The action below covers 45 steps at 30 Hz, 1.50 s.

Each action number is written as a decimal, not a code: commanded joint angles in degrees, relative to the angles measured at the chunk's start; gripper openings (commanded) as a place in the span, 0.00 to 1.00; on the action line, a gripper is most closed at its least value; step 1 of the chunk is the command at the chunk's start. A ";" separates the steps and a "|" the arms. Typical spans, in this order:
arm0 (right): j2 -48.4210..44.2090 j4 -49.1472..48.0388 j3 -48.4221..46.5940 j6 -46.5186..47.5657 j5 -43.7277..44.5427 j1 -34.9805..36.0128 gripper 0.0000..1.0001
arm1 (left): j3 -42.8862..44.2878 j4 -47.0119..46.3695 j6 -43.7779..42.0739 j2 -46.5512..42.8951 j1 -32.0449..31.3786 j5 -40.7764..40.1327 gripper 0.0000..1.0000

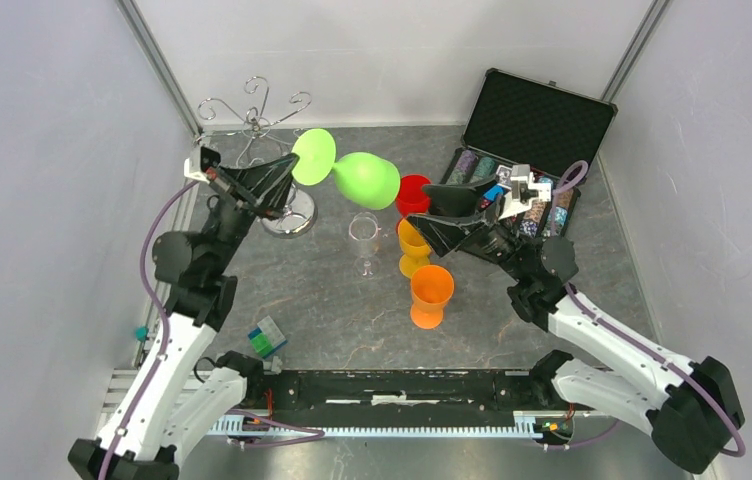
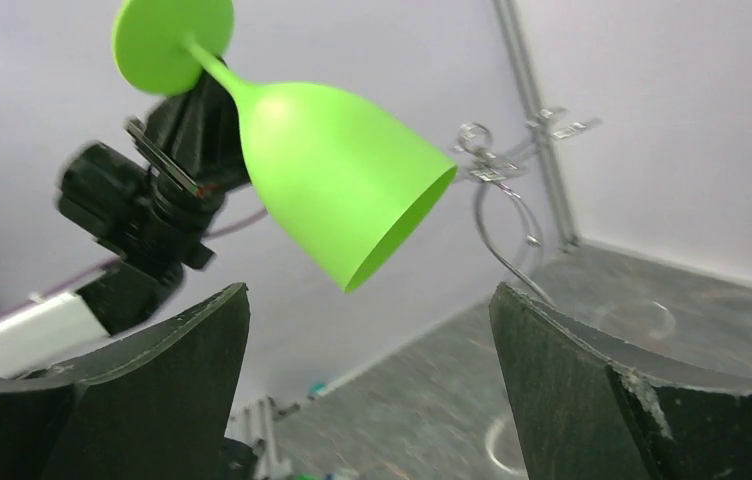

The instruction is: Take the wine glass off the wine glass rack

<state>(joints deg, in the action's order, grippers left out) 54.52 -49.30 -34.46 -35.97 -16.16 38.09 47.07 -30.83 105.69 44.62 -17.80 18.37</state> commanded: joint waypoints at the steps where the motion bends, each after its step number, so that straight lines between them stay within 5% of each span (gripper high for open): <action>1: 5.08 -16.40 -2.02 -10.74 -6.69 -0.20 0.93 | -1.32 -1.58 5.72 -4.19 -0.23 -2.37 0.02; 13: 24.00 -58.15 -9.22 -43.00 -15.83 -0.20 0.79 | -1.18 -0.48 5.91 -4.82 -0.29 -2.59 0.02; 25: 28.46 -62.90 -15.73 -47.27 -15.10 0.48 0.59 | -4.22 0.61 6.81 -5.32 -0.30 -4.42 0.02; 31: 27.72 -62.87 -16.60 -47.52 -15.39 0.59 0.29 | -4.60 0.54 6.43 -5.15 -0.26 -5.18 0.03; 35: 27.91 -62.28 -16.76 -47.97 -15.21 0.59 0.01 | -4.10 1.10 4.02 -5.81 -0.29 -5.10 0.20; 37: 27.84 -61.40 -16.87 -47.44 -15.30 0.58 0.00 | -3.74 2.19 2.48 -6.50 -0.30 -5.01 0.35; 42: 25.75 -54.86 -16.29 -43.27 -15.81 0.51 0.00 | -0.75 8.25 -10.67 -9.45 -0.30 -4.35 0.93; 45: 20.46 -40.91 -14.46 -36.20 -15.22 0.17 0.00 | 7.89 24.84 -30.44 -10.68 -0.28 -4.38 1.00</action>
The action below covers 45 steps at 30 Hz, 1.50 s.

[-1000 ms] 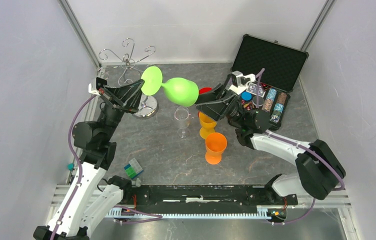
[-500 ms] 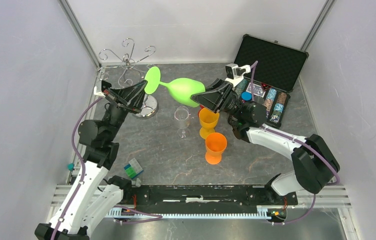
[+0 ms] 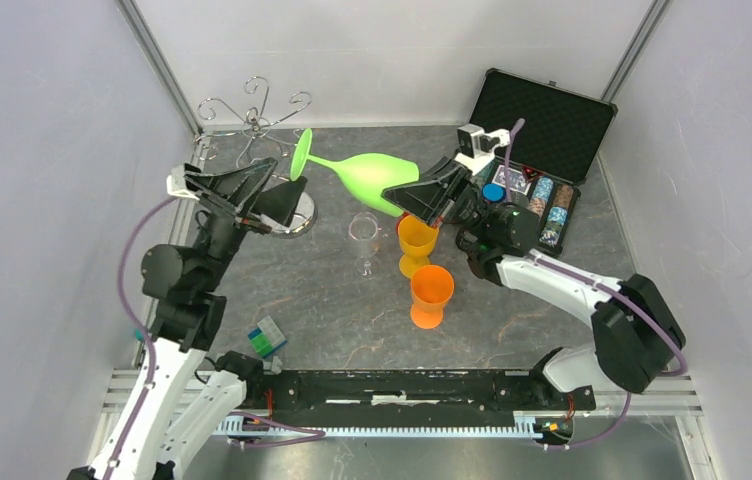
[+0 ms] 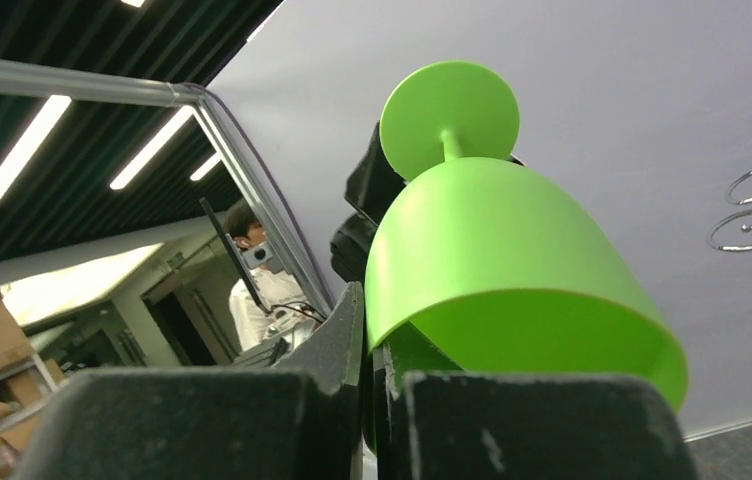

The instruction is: Take the wine glass off the wine glass rack

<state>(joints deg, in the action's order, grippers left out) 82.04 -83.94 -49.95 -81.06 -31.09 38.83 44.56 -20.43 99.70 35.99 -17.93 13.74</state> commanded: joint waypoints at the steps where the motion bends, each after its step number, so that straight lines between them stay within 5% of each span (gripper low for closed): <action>1: -9.00 0.74 1.59 12.32 0.76 -0.58 0.00 | 12.52 18.31 -29.57 -2.20 -0.17 -0.41 1.00; 9: -19.17 54.74 -5.77 39.21 4.78 -0.46 0.00 | 24.90 46.33 -61.10 -1.26 -0.17 -13.22 1.00; 14: -19.85 73.04 -10.85 52.55 -5.42 1.51 0.00 | 27.93 54.52 -68.27 -0.87 -0.17 -21.18 1.00; 20: -16.80 100.34 -16.50 71.94 7.48 14.26 0.00 | 28.21 57.83 -70.81 -2.30 -0.13 -29.44 1.00; 26: -7.62 114.11 -20.96 79.60 28.39 24.38 0.00 | 30.34 60.76 -75.01 -2.35 -0.16 -32.54 1.00; 34: 5.48 125.94 -29.71 85.24 44.59 33.18 0.05 | 31.27 63.67 -76.85 -1.30 -0.14 -32.08 1.00; 45: 11.51 132.98 -34.12 87.51 42.69 34.92 0.13 | 30.55 63.58 -78.25 -0.39 -0.16 -30.62 1.00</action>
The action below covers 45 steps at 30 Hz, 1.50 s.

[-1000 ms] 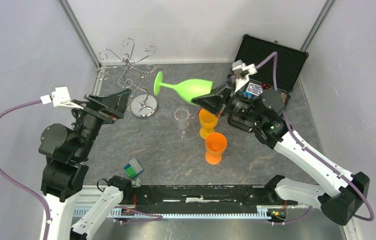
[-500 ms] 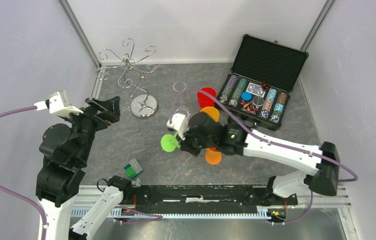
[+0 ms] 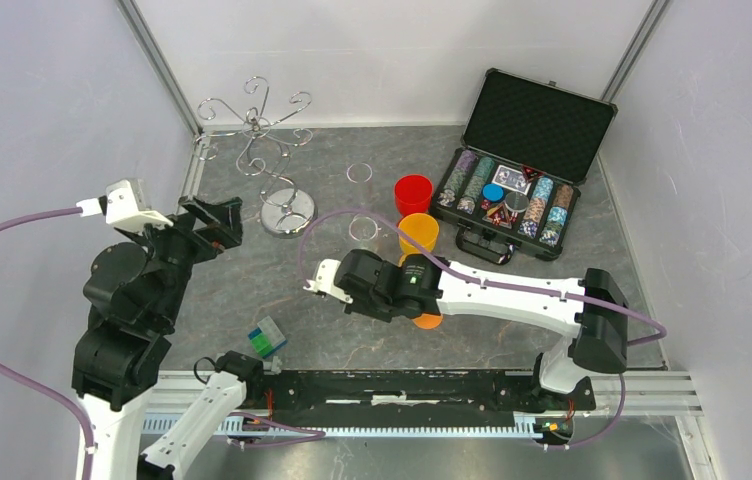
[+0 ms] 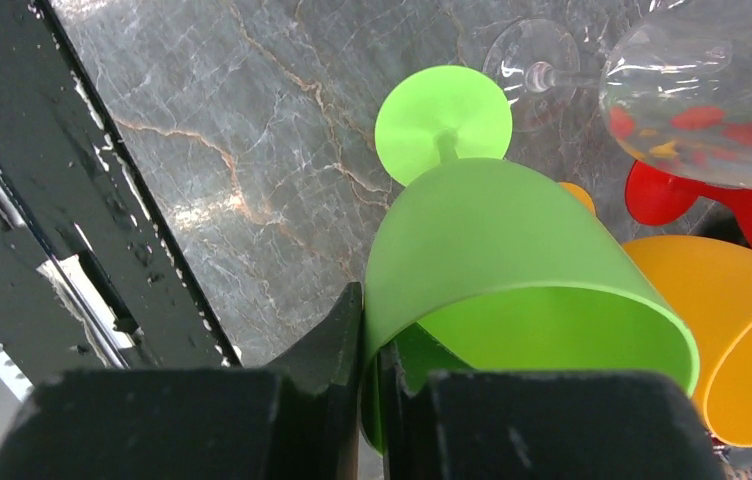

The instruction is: Take the wine glass off the wine glass rack

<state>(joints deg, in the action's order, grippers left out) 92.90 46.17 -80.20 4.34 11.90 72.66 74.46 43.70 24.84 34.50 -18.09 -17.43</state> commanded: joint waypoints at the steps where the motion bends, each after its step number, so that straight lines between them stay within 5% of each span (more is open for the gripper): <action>1: 1.07 3.37 -4.07 2.44 -0.50 0.57 0.13 | 0.63 -0.57 -3.39 1.09 -0.02 0.47 1.00; 13: 3.31 5.83 -4.35 5.92 -4.60 3.63 0.16 | -0.43 -0.90 -3.42 0.52 -0.01 -0.21 1.00; 31: 1.43 3.58 -6.92 5.33 -0.27 3.73 0.53 | -0.54 -0.81 -3.49 0.58 -0.02 3.23 1.00; 41: -21.35 -9.89 3.00 2.95 4.79 3.63 0.70 | -2.60 -0.69 -1.51 -2.35 -0.02 1.52 1.00; 45: -30.11 -13.64 6.17 1.37 20.82 3.67 0.72 | -3.37 0.59 -0.18 -2.68 -0.02 0.97 1.00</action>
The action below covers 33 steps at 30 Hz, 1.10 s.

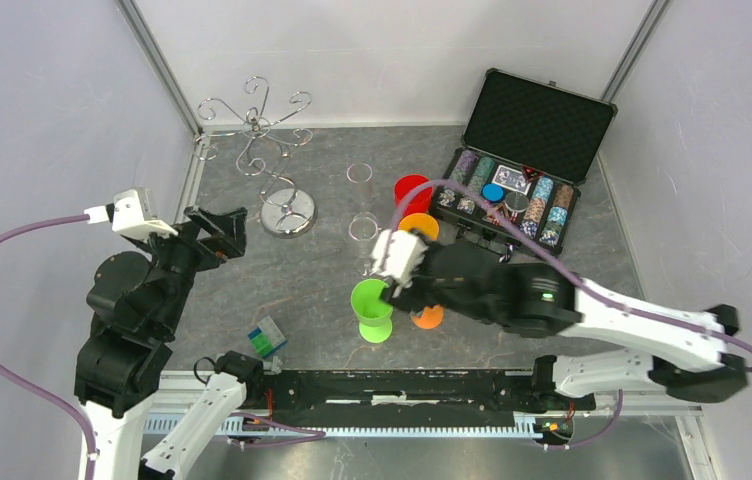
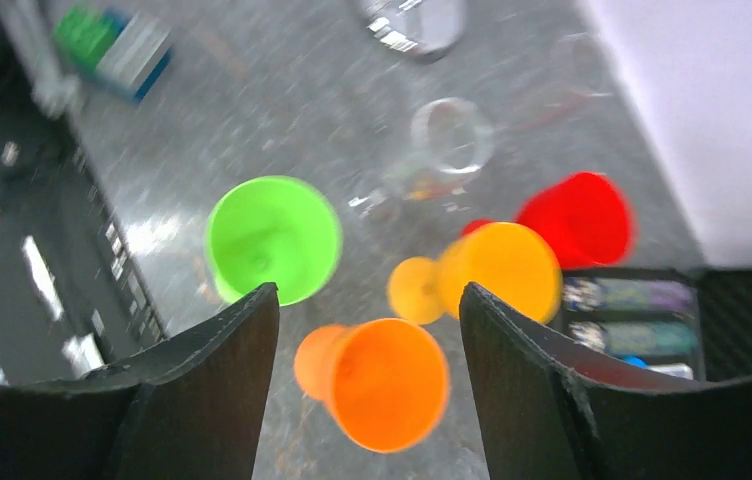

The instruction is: Take the wine glass off the wine glass rack

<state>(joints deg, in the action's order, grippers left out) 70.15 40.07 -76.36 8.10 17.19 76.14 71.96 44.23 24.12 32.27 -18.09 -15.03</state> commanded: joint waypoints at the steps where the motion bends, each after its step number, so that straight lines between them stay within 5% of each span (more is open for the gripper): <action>1: -9.10 -7.92 2.82 -2.76 19.66 0.20 0.72 | -1.20 0.44 0.75 -0.33 -0.01 -1.66 1.00; 12: -27.39 -19.07 15.84 -3.02 64.44 0.06 0.76 | -4.24 4.36 -1.06 -1.10 -0.02 -4.57 1.00; 22: -48.92 -19.50 24.88 -7.77 68.91 0.06 0.73 | -5.84 4.49 -3.53 -7.52 -0.02 -10.03 1.00; 33: -51.62 -13.71 24.37 -13.17 67.71 0.06 0.73 | -5.36 3.83 -4.59 -9.00 0.06 -11.91 1.00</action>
<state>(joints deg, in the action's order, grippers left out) 18.72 25.23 -52.56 -2.81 84.12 76.07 66.15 49.41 22.11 23.97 -18.09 -24.93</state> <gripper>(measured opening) 0.733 0.994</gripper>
